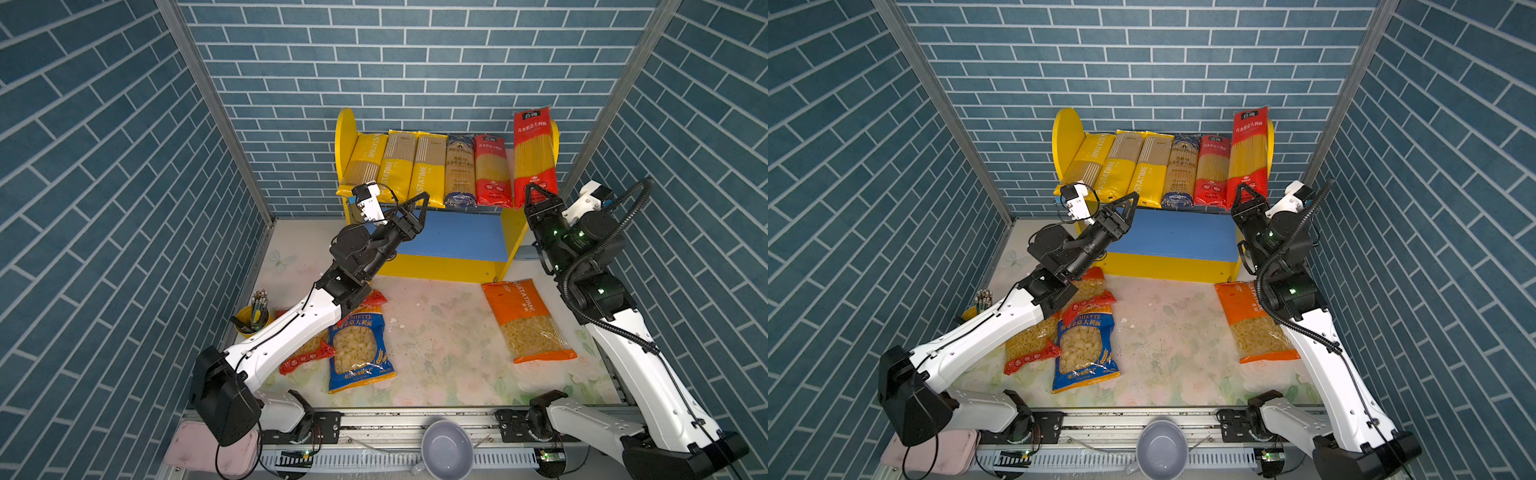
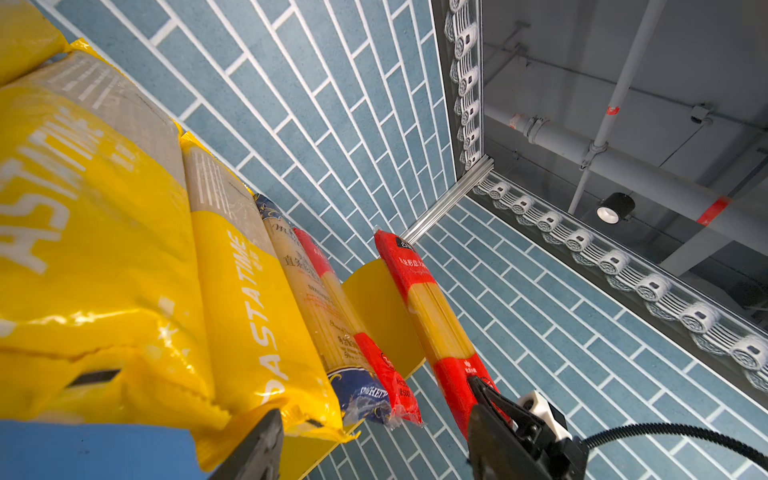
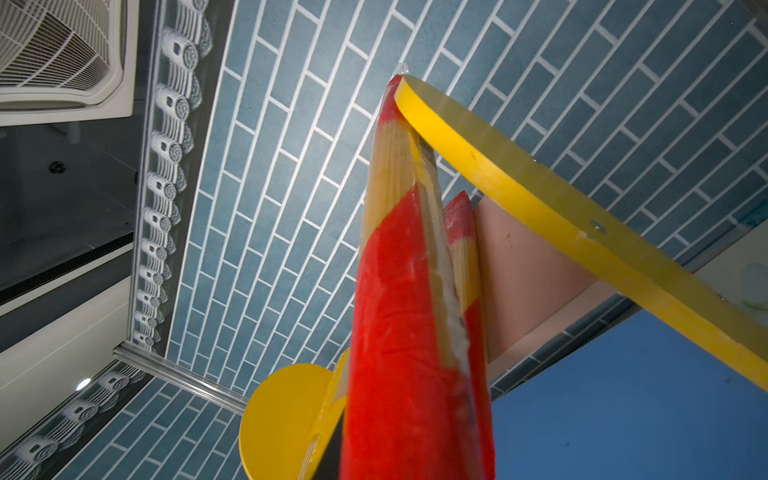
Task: Place and organize the pasta boxes and bags onto the shelf
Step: 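Set the pack on the shelf with the right gripper while the left holds back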
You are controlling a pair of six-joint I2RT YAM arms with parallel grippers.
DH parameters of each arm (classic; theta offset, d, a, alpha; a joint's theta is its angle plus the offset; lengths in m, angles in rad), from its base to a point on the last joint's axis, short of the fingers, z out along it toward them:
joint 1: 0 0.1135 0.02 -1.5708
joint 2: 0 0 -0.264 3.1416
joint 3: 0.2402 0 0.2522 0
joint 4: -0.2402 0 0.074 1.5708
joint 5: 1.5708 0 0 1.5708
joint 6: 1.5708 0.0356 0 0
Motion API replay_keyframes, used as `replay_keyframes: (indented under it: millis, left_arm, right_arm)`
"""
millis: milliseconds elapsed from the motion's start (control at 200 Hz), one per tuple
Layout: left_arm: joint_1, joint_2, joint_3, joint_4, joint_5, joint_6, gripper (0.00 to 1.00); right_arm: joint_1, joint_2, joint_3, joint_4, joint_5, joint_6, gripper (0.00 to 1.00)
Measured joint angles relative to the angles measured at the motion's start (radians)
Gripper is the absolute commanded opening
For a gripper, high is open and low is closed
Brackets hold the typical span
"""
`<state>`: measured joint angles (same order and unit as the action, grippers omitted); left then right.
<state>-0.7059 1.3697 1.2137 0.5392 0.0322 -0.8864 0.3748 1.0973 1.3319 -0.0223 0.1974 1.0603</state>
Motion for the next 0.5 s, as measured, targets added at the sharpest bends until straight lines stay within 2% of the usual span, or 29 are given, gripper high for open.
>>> replay_keyframes:
  millis: [230,500]
  left_arm:
    - [0.001,-0.010,-0.016,-0.002,0.002,0.000,0.71]
    - [0.001,-0.018,-0.027,0.005,0.006,0.000,0.71]
  right_arm:
    - [-0.035,0.073,0.069,-0.076,-0.019,0.066,0.00]
    - [-0.079,0.119,0.122,-0.167,-0.050,0.201,0.00]
